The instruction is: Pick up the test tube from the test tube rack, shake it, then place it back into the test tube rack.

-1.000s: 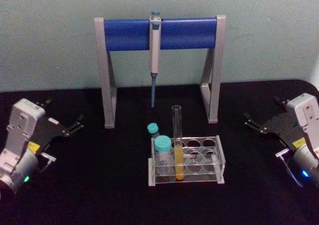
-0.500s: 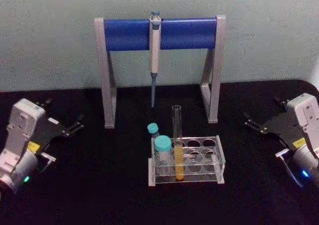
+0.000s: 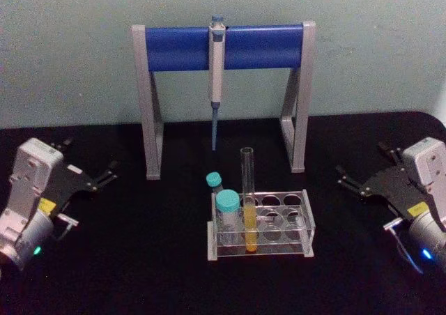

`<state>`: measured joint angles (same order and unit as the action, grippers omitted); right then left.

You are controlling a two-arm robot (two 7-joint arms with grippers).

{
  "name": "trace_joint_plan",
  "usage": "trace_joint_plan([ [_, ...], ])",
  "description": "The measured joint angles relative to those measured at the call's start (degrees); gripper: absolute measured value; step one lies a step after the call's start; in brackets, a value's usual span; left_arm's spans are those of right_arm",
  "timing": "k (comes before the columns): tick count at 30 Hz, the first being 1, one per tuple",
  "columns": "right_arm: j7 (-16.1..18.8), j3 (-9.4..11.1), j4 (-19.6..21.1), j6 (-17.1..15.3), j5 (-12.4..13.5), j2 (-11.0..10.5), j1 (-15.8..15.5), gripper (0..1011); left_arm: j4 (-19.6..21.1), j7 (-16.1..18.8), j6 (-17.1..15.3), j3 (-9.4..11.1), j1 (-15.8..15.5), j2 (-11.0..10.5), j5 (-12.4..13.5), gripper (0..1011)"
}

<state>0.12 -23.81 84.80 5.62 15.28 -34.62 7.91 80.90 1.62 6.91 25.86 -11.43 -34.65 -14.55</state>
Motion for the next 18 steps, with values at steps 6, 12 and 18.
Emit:
trace_joint_plan([
  [6,2.5,1.3,4.4,-0.3,3.0,-0.3,-3.7,1000,0.0,0.0,0.0,0.0,0.0,0.0,0.0,1001],
  [12,6.8,2.2,8.4,-0.1,7.3,-0.3,-7.4,1000,0.0,0.0,0.0,0.0,0.0,0.0,0.0,1001],
  [18,11.6,2.4,10.3,-0.3,11.2,0.3,-9.2,1000,0.0,0.0,0.0,0.0,0.0,0.0,0.0,1001],
])
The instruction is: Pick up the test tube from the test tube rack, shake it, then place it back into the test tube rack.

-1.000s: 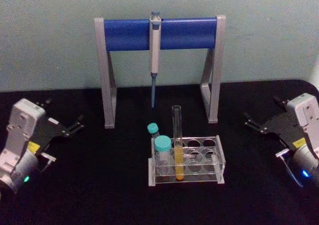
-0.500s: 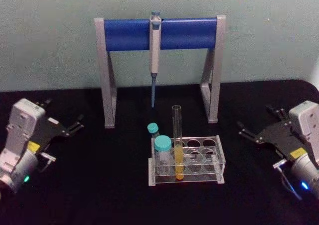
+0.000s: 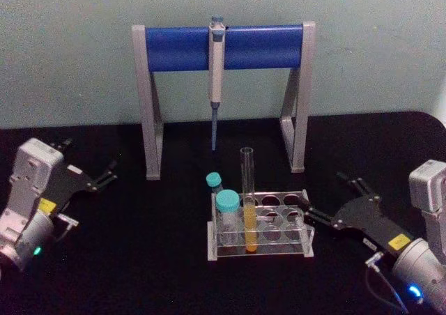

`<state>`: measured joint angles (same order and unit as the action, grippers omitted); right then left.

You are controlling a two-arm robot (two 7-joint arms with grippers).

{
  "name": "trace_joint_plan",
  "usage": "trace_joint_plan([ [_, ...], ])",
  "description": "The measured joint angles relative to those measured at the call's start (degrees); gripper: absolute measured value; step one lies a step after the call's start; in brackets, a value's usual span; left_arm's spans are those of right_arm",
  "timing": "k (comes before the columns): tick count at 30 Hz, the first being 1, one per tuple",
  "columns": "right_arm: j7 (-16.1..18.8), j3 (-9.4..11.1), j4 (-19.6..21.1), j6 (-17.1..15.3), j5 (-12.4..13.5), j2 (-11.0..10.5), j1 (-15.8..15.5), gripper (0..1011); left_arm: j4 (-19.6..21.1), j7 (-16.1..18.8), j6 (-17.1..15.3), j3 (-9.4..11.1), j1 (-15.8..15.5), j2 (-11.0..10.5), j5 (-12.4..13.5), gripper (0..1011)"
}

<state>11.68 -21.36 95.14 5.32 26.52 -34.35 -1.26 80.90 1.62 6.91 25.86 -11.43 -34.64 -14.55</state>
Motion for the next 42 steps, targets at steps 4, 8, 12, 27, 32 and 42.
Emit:
trace_joint_plan([
  [4,3.1,-0.1,0.1,-0.4,2.0,0.7,-0.1,1000,0.0,0.0,0.0,0.0,0.0,0.0,0.0,1001],
  [8,6.5,-0.2,-0.2,-0.9,4.1,1.5,0.4,1000,0.0,0.0,0.0,0.0,0.0,0.0,0.0,1001],
  [12,9.4,-0.3,-1.2,-1.6,6.0,2.6,1.3,1000,0.0,0.0,0.0,0.0,0.0,0.0,0.0,1001],
  [27,16.7,-2.9,-7.6,-4.3,5.8,7.5,9.7,1000,0.0,0.0,0.0,0.0,0.0,0.0,0.0,1001],
  [32,17.8,-3.9,-10.1,-5.0,5.2,8.8,12.5,1000,0.0,0.0,0.0,0.0,0.0,0.0,0.0,1001],
  [42,19.1,-5.6,-14.1,-6.1,4.3,10.6,16.7,1000,0.0,0.0,0.0,0.0,0.0,0.0,0.0,1001],
])
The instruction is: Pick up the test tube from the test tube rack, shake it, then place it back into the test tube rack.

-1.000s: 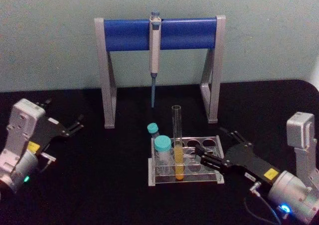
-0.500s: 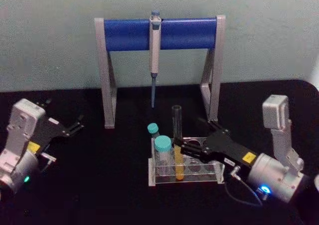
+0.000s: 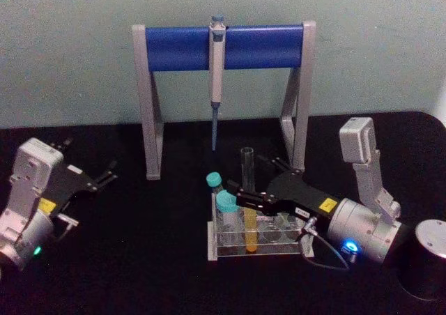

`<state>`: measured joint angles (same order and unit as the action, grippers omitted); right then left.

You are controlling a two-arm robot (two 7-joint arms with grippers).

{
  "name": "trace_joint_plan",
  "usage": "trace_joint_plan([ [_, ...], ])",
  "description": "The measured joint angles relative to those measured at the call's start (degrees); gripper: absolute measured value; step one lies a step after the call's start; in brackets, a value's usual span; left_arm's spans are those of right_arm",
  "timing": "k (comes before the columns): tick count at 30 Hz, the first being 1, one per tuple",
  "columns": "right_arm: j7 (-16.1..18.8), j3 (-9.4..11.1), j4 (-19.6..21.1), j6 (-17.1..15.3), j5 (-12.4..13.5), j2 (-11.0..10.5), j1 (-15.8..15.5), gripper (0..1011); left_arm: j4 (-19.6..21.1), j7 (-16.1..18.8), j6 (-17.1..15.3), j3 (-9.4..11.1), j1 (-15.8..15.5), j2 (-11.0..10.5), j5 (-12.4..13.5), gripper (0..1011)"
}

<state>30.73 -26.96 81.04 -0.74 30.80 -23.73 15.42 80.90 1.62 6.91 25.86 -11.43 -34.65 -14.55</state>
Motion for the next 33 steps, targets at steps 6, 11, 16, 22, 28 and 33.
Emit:
trace_joint_plan([
  [6,0.2,-0.4,-1.0,-0.4,0.0,0.5,0.8,1000,0.0,0.0,0.0,0.0,0.0,0.0,0.0,1001],
  [11,0.5,-0.7,-1.5,-0.8,0.0,0.7,1.2,1000,0.0,0.0,0.0,0.0,0.0,0.0,0.0,1001],
  [16,0.6,-0.9,-1.8,-1.0,0.1,0.7,1.5,1000,0.0,0.0,0.0,0.0,0.0,0.0,0.0,1001],
  [22,0.6,-0.9,-1.9,-1.0,0.1,0.7,1.5,1000,0.0,0.0,0.0,0.0,0.0,0.0,0.0,1001],
  [28,0.6,-0.9,-1.8,-1.0,0.1,0.7,1.4,1000,0.0,0.0,0.0,0.0,0.0,0.0,0.0,1001],
  [33,0.6,-0.8,-1.8,-0.9,0.1,0.7,1.4,942,0.0,0.0,0.0,0.0,0.0,0.0,0.0,1001],
])
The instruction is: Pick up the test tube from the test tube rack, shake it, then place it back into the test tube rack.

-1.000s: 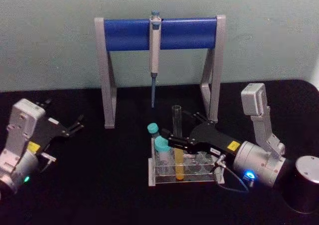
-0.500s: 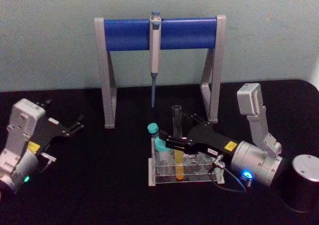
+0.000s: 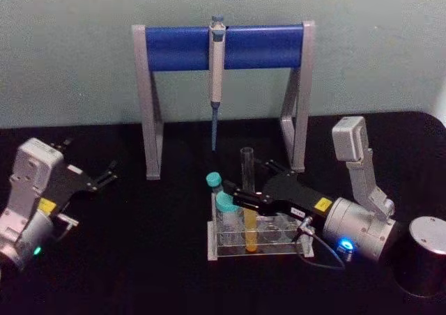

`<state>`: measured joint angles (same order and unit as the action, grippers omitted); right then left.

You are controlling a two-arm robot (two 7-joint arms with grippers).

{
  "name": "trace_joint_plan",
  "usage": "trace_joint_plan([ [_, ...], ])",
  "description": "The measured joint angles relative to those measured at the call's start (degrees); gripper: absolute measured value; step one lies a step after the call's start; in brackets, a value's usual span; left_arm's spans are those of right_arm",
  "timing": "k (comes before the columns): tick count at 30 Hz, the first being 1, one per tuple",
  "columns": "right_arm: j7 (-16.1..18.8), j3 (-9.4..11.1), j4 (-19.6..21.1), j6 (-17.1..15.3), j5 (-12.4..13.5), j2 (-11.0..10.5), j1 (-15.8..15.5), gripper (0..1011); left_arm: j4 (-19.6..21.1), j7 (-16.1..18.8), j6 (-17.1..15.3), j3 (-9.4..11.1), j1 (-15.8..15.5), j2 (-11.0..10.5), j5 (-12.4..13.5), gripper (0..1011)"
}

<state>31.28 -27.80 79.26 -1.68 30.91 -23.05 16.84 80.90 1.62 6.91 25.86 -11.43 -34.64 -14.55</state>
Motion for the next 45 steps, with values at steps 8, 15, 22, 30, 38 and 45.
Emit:
trace_joint_plan([
  [8,0.0,0.1,0.0,0.0,0.0,0.0,0.0,731,0.0,0.0,0.0,0.0,0.0,0.0,0.0,1001],
  [15,0.0,0.1,0.1,0.1,0.1,0.0,-0.1,500,0.0,0.0,0.0,0.0,0.0,0.0,0.0,1001],
  [22,0.0,0.1,0.1,0.1,0.1,0.0,-0.1,277,0.0,0.0,0.0,0.0,0.0,0.0,0.0,1001],
  [30,0.0,0.0,0.1,0.1,0.1,0.0,-0.1,232,0.0,0.0,0.0,0.0,0.0,0.0,0.0,1001],
  [38,0.0,0.1,0.1,0.1,0.1,0.0,-0.1,232,0.0,0.0,0.0,0.0,0.0,0.0,0.0,1001],
  [45,0.0,0.1,0.1,0.1,0.1,0.0,-0.1,232,0.0,0.0,0.0,0.0,0.0,0.0,0.0,1001],
])
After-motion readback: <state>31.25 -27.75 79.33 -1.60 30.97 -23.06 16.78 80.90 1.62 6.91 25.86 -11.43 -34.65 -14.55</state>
